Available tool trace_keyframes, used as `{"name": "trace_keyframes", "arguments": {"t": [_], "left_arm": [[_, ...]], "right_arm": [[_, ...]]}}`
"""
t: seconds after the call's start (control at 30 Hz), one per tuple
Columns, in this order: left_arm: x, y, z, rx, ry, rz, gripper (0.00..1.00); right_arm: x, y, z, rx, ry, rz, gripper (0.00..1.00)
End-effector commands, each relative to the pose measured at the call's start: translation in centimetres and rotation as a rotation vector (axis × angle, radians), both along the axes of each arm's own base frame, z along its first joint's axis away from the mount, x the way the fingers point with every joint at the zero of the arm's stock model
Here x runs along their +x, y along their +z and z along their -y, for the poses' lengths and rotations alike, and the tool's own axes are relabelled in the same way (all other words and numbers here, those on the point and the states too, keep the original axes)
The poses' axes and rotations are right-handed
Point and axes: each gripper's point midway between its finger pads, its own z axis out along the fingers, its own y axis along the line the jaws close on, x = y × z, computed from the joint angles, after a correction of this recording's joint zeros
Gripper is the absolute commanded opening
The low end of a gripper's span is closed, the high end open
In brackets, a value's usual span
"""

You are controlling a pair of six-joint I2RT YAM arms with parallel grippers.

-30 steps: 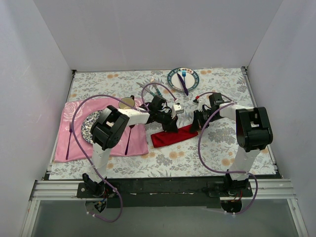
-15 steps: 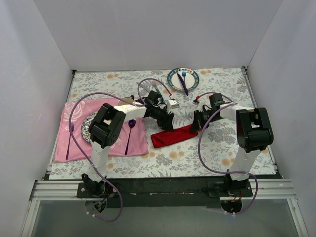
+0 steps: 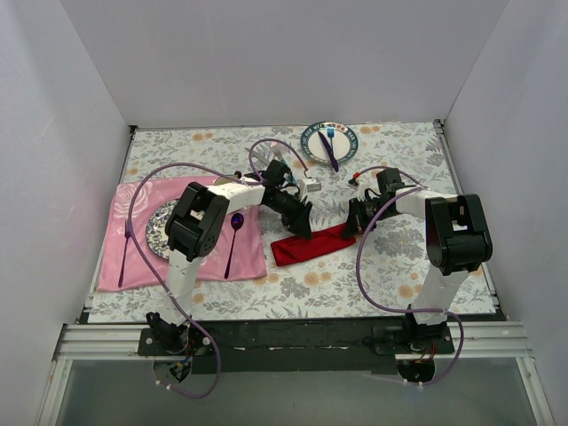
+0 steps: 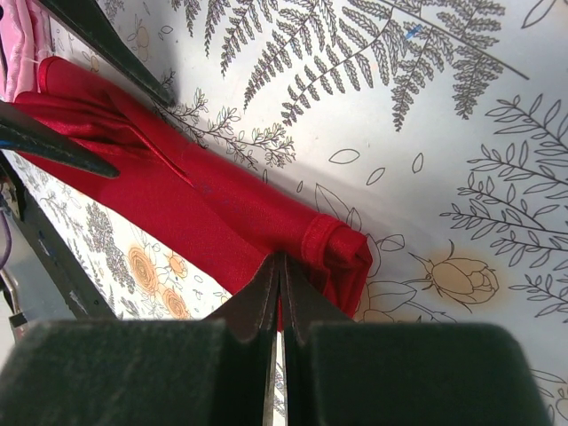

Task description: Fold the napkin into a case and place the utensils inside

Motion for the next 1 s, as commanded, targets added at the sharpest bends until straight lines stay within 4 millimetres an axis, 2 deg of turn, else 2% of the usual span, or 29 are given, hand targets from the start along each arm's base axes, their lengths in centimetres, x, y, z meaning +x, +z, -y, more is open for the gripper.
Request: {"name": "trace_keyframes", "arguments": {"t": [0.0, 0.07, 0.2, 0.4, 0.53, 0.57, 0.6, 0.67, 0.7, 0.8, 0.83, 0.87, 0.9, 0.97], "left_arm": [[-1.1, -1.6, -0.1, 0.047, 0.004, -0.103, 0.45], [-1.1, -1.8, 0.0, 0.05, -0.002, -0.089, 0.43], [-1.3, -2.8, 0.0, 0.081, -0.02, -0.05, 0.33], [-1.3, -3.6, 0.1, 0.109, -0.028, -0.017, 0.29], [-1.2, -3.7, 0.2, 0.119, -0.021, -0.016, 0.1], [-0.9, -3.6, 0.2, 0.116, -0.014, -0.004, 0.0], [-0.6, -3.4, 0.3, 0.118, -0.005, 0.006, 0.0], [0.2, -3.2, 0.3, 0.134, 0.015, 0.042, 0.0], [0.7, -2.4, 0.4, 0.128, 0.02, 0.073, 0.0], [2.2, -0.7, 0.6, 0.118, 0.04, 0.16, 0.0], [2.8, 0.5, 0.7, 0.112, 0.051, 0.202, 0.0], [3.3, 1.1, 0.8, 0.105, 0.052, 0.234, 0.0], [3.7, 1.7, 0.8, 0.105, 0.063, 0.259, 0.0], [5.0, 2.8, 0.7, 0.12, 0.089, 0.327, 0.0]], "right_arm": [[-0.7, -3.8, 2.9, -0.189, -0.024, -0.012, 0.06], [-0.8, -3.9, 2.9, -0.189, -0.024, -0.013, 0.06], [-0.7, -3.8, 2.8, -0.187, -0.026, -0.014, 0.06], [-0.8, -3.7, 2.7, -0.182, -0.03, -0.018, 0.07], [-0.7, -3.5, 2.7, -0.178, -0.032, -0.016, 0.07], [-0.5, -3.3, 2.6, -0.174, -0.032, -0.011, 0.07], [-0.4, -3.1, 2.5, -0.171, -0.033, -0.007, 0.08], [-0.1, -2.0, 2.2, -0.148, -0.027, 0.016, 0.1], [0.5, -1.2, 2.0, -0.135, -0.026, 0.039, 0.14], [1.9, 2.5, 1.3, -0.08, -0.021, 0.116, 0.23], [2.2, 4.3, 0.9, -0.052, -0.013, 0.148, 0.25], [2.2, 5.2, 0.9, -0.045, -0.009, 0.151, 0.28], [3.4, 7.2, 1.0, -0.032, -0.016, 0.197, 0.35], [4.4, 9.5, 1.3, -0.025, -0.026, 0.243, 0.4]]}}
